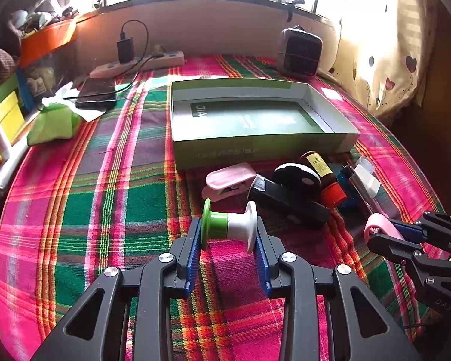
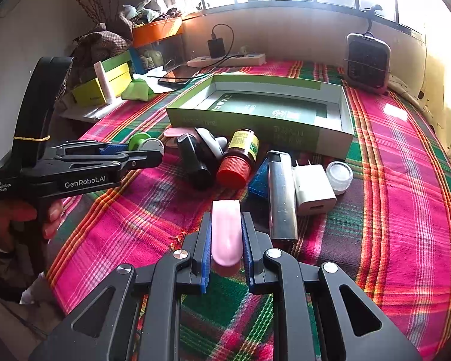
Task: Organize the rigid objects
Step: 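Carry the spool in the left tool and pink piece in the right tool into the green box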
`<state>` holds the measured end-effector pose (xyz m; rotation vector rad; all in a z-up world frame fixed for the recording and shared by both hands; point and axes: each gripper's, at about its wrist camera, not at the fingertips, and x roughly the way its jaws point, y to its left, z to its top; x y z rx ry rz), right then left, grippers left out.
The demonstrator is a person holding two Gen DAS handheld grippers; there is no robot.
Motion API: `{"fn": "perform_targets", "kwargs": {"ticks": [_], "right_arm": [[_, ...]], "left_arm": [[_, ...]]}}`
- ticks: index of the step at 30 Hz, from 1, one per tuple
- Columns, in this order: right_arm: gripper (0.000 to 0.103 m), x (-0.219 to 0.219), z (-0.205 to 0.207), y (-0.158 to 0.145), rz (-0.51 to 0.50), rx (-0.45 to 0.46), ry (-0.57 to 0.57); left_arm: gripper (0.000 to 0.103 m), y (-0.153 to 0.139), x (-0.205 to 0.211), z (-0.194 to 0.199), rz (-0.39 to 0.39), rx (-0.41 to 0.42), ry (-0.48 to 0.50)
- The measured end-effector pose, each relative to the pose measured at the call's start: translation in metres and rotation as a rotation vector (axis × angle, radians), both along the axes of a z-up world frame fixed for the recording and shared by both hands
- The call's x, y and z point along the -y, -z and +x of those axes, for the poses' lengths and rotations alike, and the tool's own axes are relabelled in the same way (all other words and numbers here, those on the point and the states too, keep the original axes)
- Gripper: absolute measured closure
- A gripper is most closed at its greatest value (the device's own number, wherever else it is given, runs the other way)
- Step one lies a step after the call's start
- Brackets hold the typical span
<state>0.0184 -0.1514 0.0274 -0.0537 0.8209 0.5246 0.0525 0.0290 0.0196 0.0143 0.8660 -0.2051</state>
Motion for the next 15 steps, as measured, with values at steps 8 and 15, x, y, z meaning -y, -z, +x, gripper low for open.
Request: {"fn": "perform_targets", "kwargs": {"ticks": [8,15], "right_arm": [[0.084,0.005,0.006,-0.015,0.013,0.024,0.024],[0.084,0.01,0.019,-0.031,0.011,0.05,0.049]], "left_arm": [[0.072,-0.017,-0.002,-0.001,-0.02,0.021,-0.002],[0.072,-0.034,-0.004,0.008,-0.04,0.039,-0.001]]}}
